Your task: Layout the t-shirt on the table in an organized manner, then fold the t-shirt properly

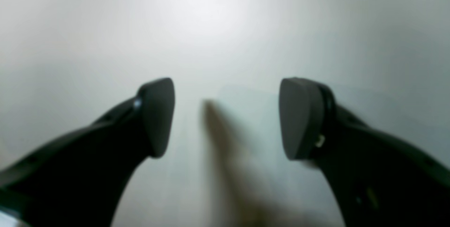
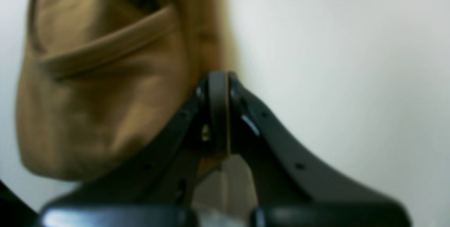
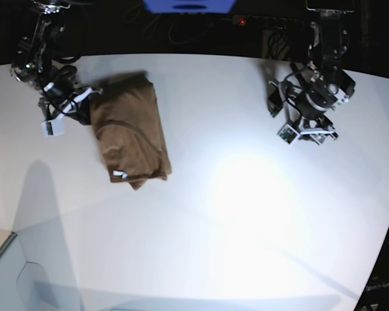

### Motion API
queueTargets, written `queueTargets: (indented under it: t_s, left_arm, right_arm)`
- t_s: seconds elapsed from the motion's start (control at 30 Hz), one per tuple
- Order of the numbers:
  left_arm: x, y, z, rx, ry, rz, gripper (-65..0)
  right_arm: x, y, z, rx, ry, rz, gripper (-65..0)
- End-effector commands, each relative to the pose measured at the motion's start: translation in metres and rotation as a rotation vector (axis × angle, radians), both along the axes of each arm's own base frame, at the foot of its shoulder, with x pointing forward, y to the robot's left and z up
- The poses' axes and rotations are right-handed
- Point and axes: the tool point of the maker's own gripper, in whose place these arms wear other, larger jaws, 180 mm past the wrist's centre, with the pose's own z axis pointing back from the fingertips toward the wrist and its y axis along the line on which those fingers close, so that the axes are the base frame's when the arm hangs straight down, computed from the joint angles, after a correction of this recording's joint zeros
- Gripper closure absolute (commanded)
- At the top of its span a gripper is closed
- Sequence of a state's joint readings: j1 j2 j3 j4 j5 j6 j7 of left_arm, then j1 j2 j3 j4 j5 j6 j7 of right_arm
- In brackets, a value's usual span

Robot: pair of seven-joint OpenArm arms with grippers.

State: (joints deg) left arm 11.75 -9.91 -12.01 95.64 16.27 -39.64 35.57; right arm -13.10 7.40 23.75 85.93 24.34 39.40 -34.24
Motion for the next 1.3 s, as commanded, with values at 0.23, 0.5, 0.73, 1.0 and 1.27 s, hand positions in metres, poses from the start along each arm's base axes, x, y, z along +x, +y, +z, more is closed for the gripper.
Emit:
queueTargets:
  t_s: [0.23, 0.5, 0.73, 1.0, 1.27]
  left_arm:
    - [0.008, 0.0, 0.012, -0.006, -0.045, 0.0, -45.0]
    - [0.004, -0.006, 0.024, -0.01, -0.076, -0.011, -45.0]
    - [-0.017, 0.004, 0.042, -0.046, -0.121, 0.108, -44.8]
    - [-0.089, 0.004, 0.034, -0.09, -0.031, 0.272, -16.2]
    - [-0.163, 0.016, 0.008, -0.076, 0.14, 0.386, -1.2]
  right_arm:
    - [-0.01, 0.011, 0.019, 0.005, -0.058, 0.012, 0.0]
    - [-0.02, 0.028, 0.023, 0.01, -0.059, 0.047, 0.0]
    - [-0.03, 0.009, 0.022, -0.016, -0.046, 0.003, 0.0]
    - [-0.069, -0.048, 0.059, -0.152, -0.078, -0.17, 0.0]
    - [-0.137, -0.088, 0.062, -0.24, 0.025, -0.337, 0.0]
